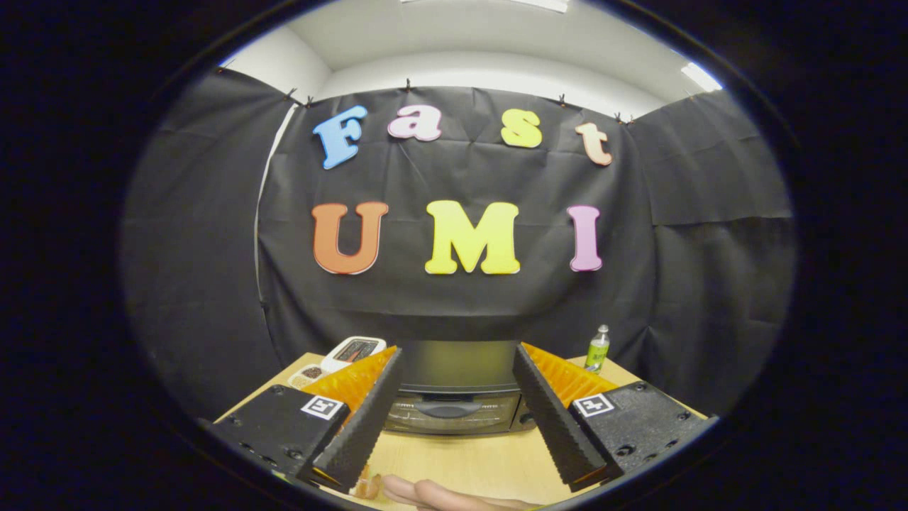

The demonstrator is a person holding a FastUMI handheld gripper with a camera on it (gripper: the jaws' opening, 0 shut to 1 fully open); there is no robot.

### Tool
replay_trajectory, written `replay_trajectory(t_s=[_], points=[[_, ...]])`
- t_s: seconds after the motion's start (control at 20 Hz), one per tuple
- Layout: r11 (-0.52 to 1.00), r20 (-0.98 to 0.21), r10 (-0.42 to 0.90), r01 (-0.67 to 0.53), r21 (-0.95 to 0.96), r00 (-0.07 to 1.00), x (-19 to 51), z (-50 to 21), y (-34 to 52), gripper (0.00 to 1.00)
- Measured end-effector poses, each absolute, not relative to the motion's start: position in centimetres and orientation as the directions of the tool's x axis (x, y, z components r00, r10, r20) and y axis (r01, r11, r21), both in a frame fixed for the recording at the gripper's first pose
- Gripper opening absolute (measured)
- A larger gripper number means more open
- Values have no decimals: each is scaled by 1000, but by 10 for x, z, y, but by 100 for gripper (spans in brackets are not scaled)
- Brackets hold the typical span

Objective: Open the toaster oven, put the food inside, and close the toaster oven door.

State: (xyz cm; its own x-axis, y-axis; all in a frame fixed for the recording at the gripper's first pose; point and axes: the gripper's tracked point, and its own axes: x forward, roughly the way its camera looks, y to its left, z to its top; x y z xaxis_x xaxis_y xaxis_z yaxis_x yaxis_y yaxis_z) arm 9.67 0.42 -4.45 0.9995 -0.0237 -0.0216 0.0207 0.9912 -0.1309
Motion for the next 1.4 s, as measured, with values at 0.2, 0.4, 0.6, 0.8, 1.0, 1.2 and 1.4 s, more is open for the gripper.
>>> replay_trajectory(t_s=[0.2,0.4,0.6,0.8,1.0,1.2,1.4], points=[[985,-230,-55,16,-169,972,155,-116,-2,100],[987,-346,-78,23,-160,935,204,-161,-11,100],[984,-426,-100,27,-175,899,225,-193,-12,100],[986,-393,-81,16,-166,916,242,-197,-10,100],[997,-373,-7,-22,-73,928,249,-200,-11,100],[996,-362,18,-49,-78,932,233,-203,-13,100],[996,-393,21,-54,-72,919,202,-220,-17,100]])
